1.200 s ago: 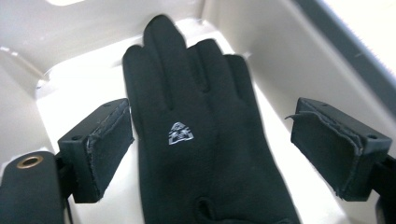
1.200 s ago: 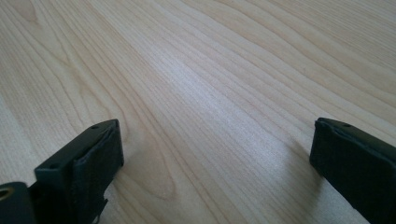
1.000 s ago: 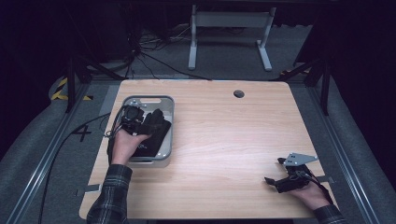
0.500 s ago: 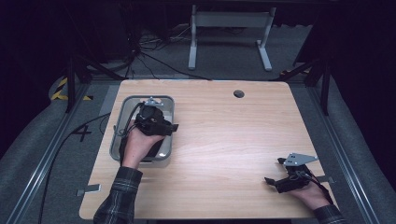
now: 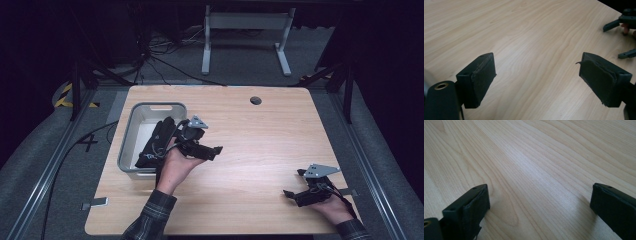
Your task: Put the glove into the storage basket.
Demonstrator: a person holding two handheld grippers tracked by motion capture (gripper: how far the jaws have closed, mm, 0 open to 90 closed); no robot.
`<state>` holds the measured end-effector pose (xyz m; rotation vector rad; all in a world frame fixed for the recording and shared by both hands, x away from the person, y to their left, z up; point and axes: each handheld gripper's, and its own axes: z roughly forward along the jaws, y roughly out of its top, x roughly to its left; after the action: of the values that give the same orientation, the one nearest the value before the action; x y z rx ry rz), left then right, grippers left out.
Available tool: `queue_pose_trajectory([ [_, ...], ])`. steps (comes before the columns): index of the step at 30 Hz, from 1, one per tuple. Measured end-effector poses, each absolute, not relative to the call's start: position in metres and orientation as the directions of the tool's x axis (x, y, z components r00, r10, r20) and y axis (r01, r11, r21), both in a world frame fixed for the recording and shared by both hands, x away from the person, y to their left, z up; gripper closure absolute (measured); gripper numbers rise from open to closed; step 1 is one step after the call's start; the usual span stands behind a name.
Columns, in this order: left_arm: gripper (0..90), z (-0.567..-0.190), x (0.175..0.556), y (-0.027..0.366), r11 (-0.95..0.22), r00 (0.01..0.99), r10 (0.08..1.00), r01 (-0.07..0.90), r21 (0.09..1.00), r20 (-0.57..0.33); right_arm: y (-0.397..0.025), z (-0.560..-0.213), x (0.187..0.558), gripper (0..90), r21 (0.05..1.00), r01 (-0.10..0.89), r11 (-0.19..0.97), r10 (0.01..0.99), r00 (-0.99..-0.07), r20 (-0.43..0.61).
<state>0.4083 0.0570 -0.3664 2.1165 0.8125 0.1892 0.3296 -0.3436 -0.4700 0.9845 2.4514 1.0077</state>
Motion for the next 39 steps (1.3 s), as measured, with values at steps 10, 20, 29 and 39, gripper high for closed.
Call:
queue_pose_trajectory([
  [10,14.9,-0.39,0.386,0.022,-0.481,0.83,0.533,0.455,0.749,-0.162,-0.344,-0.47,0.33,2.9,0.71,0.476,0.518,0.695,-0.718,-0.026],
  [20,14.9,-0.429,0.365,-0.002,-0.536,0.856,0.492,0.442,0.72,-0.159,-0.344,-0.47,0.33,2.9,0.71,0.476,0.519,0.695,-0.718,-0.026],
  [29,15.0,-0.457,0.355,-0.016,-0.596,0.868,0.48,0.428,0.68,-0.126,-0.344,-0.47,0.33,2.9,0.71,0.477,0.519,0.695,-0.718,-0.025],
  [39,13.8,-0.471,0.347,-0.022,-0.624,0.874,0.484,0.372,0.687,-0.034,-0.344,-0.47,0.33,2.8,0.71,0.476,0.519,0.695,-0.719,-0.026],
])
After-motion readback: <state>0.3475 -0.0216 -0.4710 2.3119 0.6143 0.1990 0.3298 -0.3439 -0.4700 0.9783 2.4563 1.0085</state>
